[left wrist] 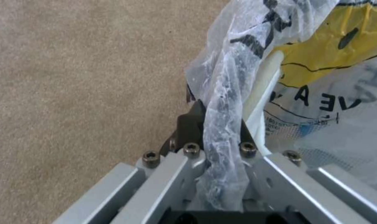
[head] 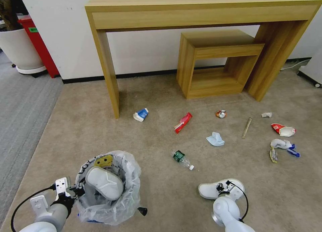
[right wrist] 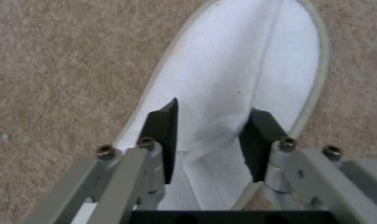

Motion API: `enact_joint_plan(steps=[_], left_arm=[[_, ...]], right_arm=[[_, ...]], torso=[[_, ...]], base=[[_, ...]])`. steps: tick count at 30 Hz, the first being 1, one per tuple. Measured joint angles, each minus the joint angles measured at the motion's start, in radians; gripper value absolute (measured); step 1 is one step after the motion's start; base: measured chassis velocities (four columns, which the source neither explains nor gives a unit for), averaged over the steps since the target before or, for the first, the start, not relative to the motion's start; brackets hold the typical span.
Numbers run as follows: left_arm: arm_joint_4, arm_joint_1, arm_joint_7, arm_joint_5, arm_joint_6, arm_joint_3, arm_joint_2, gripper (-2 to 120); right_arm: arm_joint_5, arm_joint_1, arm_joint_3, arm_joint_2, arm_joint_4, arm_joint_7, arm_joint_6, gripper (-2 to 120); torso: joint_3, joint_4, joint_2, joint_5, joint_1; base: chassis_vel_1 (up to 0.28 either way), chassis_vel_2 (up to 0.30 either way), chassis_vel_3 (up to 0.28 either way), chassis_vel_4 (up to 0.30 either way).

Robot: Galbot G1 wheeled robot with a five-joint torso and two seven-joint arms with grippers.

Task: Pick up the trash bin and place the garbage on the floor into it.

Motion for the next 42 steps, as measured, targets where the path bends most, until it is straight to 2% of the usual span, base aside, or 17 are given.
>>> enact_joint_plan(steps=[9, 15, 20, 24, 27, 32, 33, 35, 36, 37, 38, 41, 42], left_arm=[[0.006, -0.001, 0.006, 0.003, -0.01, 0.001, -0.002, 1], [0.007, 0.0, 0.007, 0.004, -0.016, 0.001, -0.002, 1], [0.003, 0.006, 0.009, 0.005, -0.022, 0.0, -0.003, 1], [0.002, 0.01, 0.012, 0.011, -0.025, -0.001, -0.004, 1], [0.002, 0.012, 0.014, 0.014, -0.028, -0.002, -0.007, 1], [-0.002, 0.016, 0.014, 0.017, -0.028, -0.003, -0.008, 1], [-0.013, 0.018, 0.015, 0.017, -0.025, -0.002, -0.009, 1], [-0.025, 0.024, 0.015, 0.017, -0.018, -0.001, -0.01, 1], [-0.025, 0.024, 0.015, 0.017, -0.018, -0.001, -0.01, 1], [-0.032, 0.028, 0.015, 0.017, -0.015, -0.001, -0.011, 1], [-0.042, 0.034, 0.015, 0.018, -0.012, -0.001, -0.012, 1], [-0.059, 0.046, 0.015, 0.02, -0.007, 0.0, -0.016, 1], [-0.066, 0.051, 0.014, 0.022, -0.006, 0.0, -0.018, 1]], right_arm=[[-0.013, -0.01, 0.008, -0.008, 0.0, -0.016, 0.013, 28], [-0.033, -0.032, 0.011, -0.02, 0.02, -0.079, 0.047, 3], [-0.039, -0.035, 0.009, -0.022, 0.027, -0.093, 0.057, 0], [-0.055, -0.051, 0.006, -0.038, 0.075, -0.148, 0.098, 0], [-0.084, -0.058, -0.004, -0.074, 0.163, -0.221, 0.154, 0], [-0.09, -0.05, -0.018, -0.129, 0.275, -0.279, 0.179, 0], [-0.092, -0.027, -0.041, -0.182, 0.367, -0.322, 0.193, 0], [-0.093, 0.021, -0.094, -0.253, 0.465, -0.356, 0.203, 0], [-0.093, 0.021, -0.094, -0.253, 0.465, -0.356, 0.203, 0], [-0.095, 0.056, -0.122, -0.286, 0.512, -0.374, 0.211, 0], [-0.093, 0.098, -0.163, -0.321, 0.564, -0.396, 0.224, 0], [-0.086, 0.172, -0.236, -0.37, 0.644, -0.444, 0.244, 0], [-0.082, 0.203, -0.274, -0.392, 0.677, -0.47, 0.257, 0]], torso=[[0.0, 0.0, 0.0, 0.0, 0.0], [0.0, 0.0, 0.0, 0.0, 0.0], [0.0, 0.0, 0.0, 0.0001, 0.0], [0.0, -0.0001, 0.0, 0.0001, 0.0], [0.0, -0.0001, 0.0, 0.0003, 0.0], [0.0, -0.0001, 0.0, -0.0001, 0.0], [0.0, 0.0001, 0.0, -0.0002, 0.0], [0.0, -0.0006, 0.0, 0.0003, 0.0], [0.0, -0.0006, 0.0, 0.0003, 0.0], [0.0, 0.0003, 0.0, 0.0, 0.0], [0.0, 0.0, 0.0, -0.0007, 0.0], [0.0, 0.0004, 0.0, 0.0007, 0.0], [0.0, 0.0003, 0.0, -0.0006, 0.0]], base=[[0.0, 0.0, 0.0, 0.0], [0.0, 0.0, 0.0, 0.0], [0.0, 0.0, 0.0, 0.0], [0.0, 0.0, 0.0, 0.0], [0.0, 0.0, 0.0, 0.0], [0.0, 0.0, 0.0, 0.0], [0.0, 0.0, 0.0, 0.0], [0.0, 0.0, 0.0, 0.0], [0.0, 0.0, 0.0, 0.0], [0.0, 0.0, 0.0, 0.0], [0.0, 0.0, 0.0, 0.0], [0.0, 0.0, 0.0, 0.0], [0.0, 0.0, 0.0, 0.0]])
